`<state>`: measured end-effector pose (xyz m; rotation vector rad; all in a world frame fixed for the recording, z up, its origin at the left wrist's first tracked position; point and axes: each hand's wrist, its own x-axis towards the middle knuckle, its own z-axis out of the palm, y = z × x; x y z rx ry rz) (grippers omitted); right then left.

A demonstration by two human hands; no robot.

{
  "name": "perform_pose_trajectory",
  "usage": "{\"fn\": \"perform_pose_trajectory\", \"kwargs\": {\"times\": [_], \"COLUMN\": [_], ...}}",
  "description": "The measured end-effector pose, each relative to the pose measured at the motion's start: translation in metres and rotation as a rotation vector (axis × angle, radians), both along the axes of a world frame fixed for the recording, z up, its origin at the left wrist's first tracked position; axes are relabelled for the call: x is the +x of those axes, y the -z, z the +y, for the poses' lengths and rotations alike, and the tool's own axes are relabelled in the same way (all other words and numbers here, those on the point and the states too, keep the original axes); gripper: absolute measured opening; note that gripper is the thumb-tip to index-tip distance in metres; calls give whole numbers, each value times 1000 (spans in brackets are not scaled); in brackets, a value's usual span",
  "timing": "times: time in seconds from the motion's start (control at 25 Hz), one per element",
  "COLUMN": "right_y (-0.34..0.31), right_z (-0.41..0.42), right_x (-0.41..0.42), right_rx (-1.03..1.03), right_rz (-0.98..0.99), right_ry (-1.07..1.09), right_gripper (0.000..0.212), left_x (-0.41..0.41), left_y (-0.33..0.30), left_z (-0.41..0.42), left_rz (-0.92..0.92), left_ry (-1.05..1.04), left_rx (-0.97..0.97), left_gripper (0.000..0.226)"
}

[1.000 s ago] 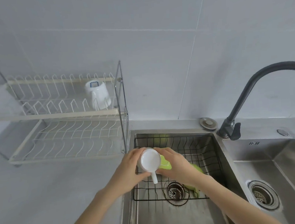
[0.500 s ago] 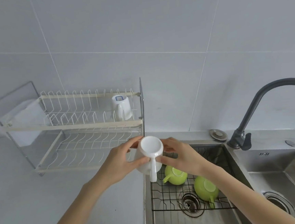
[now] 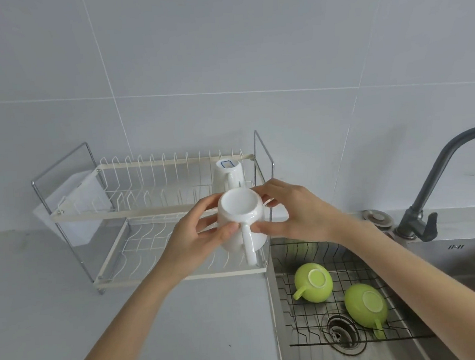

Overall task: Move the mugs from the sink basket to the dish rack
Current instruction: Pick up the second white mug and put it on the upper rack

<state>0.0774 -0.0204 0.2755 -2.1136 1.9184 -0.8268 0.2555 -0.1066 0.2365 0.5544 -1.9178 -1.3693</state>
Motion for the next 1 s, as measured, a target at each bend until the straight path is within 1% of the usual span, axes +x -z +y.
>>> {"fn": "perform_pose_trajectory", "kwargs": {"times": [0.16, 0.28, 0.4, 0.64, 0.88, 1.0], "right_y": [-22, -40, -57, -81, -81, -67], "right_z": [-20, -39, -62, -111, -168, -191], "right_x": [13, 18, 19, 23, 18, 15], "right_rx": [-5, -7, 10, 86, 175, 220], "right_rz": [70, 112, 176, 365, 496, 504], "right_ry": [-33, -31, -37, -62, -36, -19], "right_gripper": [57, 64, 69, 69, 68, 70], "left_x": [10, 15, 16, 15, 8, 1], "left_y": [-17, -34, -50, -62, -61, -52], "left_z": [-23, -42, -65, -113, -164, -185], "left_rz": [28, 21, -5, -68, -168, -225], "left_ry": [30, 27, 30, 9, -41, -49], "left_rx": [-38, -85, -134, -171, -194, -156], "left_gripper": [37, 39, 43, 38, 41, 44]}}
